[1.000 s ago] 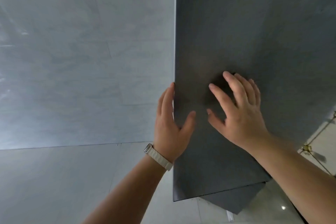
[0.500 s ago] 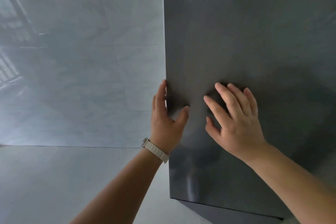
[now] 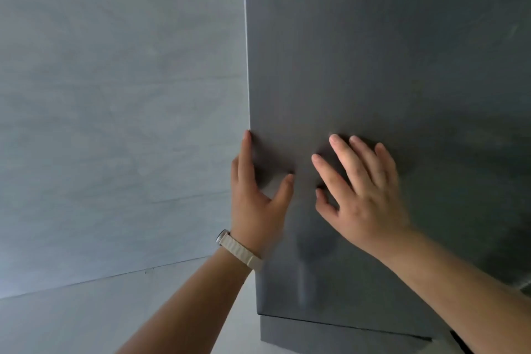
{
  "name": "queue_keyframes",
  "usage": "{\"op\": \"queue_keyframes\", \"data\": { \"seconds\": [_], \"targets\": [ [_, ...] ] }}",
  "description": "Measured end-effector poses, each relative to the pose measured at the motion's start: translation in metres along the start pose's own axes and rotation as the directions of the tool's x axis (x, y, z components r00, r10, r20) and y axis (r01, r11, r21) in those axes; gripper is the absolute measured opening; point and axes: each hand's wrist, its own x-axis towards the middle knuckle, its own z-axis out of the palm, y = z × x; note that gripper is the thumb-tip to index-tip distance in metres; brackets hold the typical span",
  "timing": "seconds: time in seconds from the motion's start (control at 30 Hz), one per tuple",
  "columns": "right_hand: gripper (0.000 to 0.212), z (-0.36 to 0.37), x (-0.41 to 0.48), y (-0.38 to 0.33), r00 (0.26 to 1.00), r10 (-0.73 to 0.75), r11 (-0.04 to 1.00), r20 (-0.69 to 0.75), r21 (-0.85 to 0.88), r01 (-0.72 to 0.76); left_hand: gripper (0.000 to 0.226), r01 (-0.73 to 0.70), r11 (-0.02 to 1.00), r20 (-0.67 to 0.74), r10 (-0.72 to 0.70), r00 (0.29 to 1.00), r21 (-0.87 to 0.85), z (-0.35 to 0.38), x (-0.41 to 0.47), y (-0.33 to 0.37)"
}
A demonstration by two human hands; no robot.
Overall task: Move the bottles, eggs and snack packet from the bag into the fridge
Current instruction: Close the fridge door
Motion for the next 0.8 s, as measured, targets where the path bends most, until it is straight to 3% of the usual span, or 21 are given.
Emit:
{"op": "queue_keyframes", "data": {
  "seconds": [0.5,0.8],
  "targets": [
    [0.047,0.047,0.015,0.005,0.994,0.081,0.977,0.068,-0.205,-0.065,0.089,-0.082,0.992,0.118,0.093,0.989,-0.098,0.026,0.054,-0.053],
    [0.049,0.033,0.02,-0.006,0.97,0.142,0.964,0.2,-0.249,-0.09,0.089,-0.155,0.984,0.19,0.17,0.967,-0.092,0.012,0.064,-0.063]
  ]
}}
